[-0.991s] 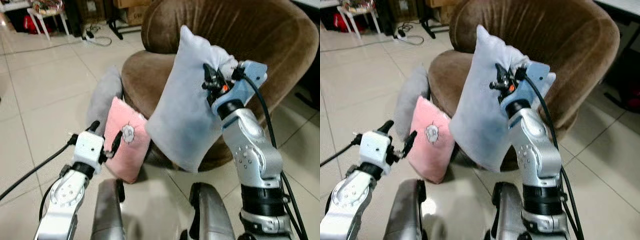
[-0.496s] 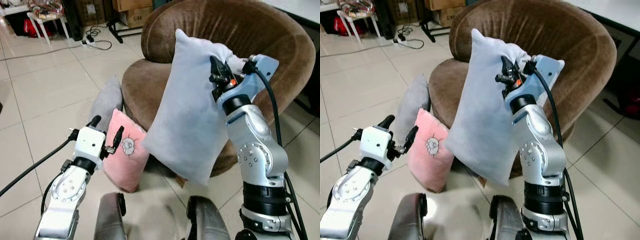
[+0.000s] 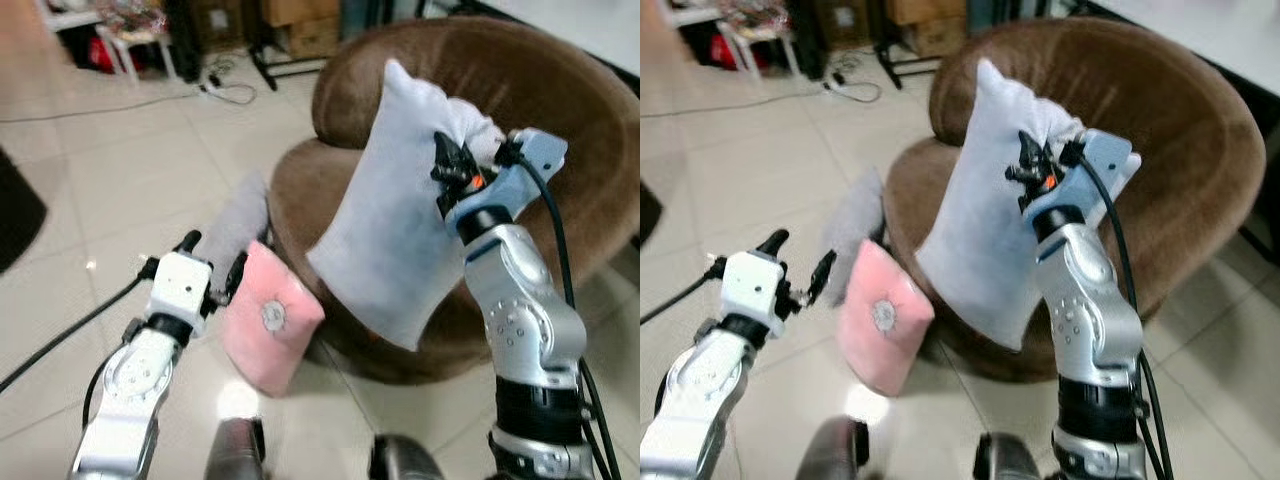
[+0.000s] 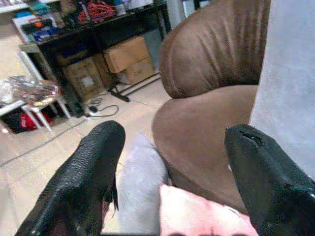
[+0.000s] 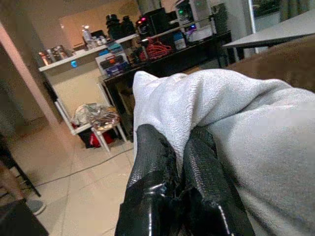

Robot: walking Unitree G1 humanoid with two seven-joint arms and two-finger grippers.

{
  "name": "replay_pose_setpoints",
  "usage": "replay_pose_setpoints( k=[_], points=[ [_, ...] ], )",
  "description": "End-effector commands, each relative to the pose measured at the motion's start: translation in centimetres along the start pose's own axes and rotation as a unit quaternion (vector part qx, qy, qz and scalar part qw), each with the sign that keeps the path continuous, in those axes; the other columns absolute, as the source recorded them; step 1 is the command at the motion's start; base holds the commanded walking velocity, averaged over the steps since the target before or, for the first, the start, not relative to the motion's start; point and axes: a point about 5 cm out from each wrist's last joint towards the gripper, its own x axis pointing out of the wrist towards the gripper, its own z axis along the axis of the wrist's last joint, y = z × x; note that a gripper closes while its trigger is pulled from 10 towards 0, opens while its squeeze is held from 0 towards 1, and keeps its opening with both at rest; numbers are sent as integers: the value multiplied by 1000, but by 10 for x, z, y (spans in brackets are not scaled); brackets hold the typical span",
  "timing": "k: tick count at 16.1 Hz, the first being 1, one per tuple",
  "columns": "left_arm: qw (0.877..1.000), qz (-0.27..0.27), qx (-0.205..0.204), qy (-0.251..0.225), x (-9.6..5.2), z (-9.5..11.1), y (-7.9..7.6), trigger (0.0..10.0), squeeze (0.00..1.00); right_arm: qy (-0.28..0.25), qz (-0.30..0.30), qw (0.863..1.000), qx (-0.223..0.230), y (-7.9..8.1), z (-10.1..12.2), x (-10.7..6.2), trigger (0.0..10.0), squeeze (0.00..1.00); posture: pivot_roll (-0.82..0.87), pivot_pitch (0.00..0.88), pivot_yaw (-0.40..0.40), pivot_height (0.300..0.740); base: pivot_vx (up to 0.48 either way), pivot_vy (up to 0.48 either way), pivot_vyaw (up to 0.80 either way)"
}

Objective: Move the pillow to the sofa from floor

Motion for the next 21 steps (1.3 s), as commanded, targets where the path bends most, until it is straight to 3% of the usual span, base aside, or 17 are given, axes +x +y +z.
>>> replay_pose_setpoints(
  k=[1, 6, 11, 13, 16, 21],
  points=[
    [1000, 3, 8, 2, 0, -1, 1, 10000, 0, -28, 2, 1000, -10, 2, 12, -3, 10000, 0, 38, 0, -36, 720, 0, 0, 0],
    [1000, 12, 20, 13, -4, -4, 3, 10000, 0, 8, -44, 998, -34, -24, -13, -19, 10000, 0, 43, 0, -32, 740, 0, 0, 0],
    [999, 7, 31, 15, -2, -4, 2, 10000, 0, 37, -69, 996, -35, -34, -33, -35, 10000, 0, 33, 0, -13, 740, 0, 0, 0],
    [999, 4, 31, 15, 0, -4, 2, 10000, 0, 72, -76, 992, -67, -38, -47, -38, 10000, 0, 28, 0, -8, 740, 0, 0, 0],
    [999, 2, 30, 15, 1, -3, 3, 10000, 0, 82, -83, 989, -93, -40, -53, -38, 10000, 0, 34, 0, -7, 740, 0, 0, 0],
    [1000, 3, 22, 10, 0, -2, 5, 10000, 0, 63, -49, 993, -89, -31, -51, -33, 10000, 0, 47, 0, -17, 740, 218, 0, -88]
  ],
)
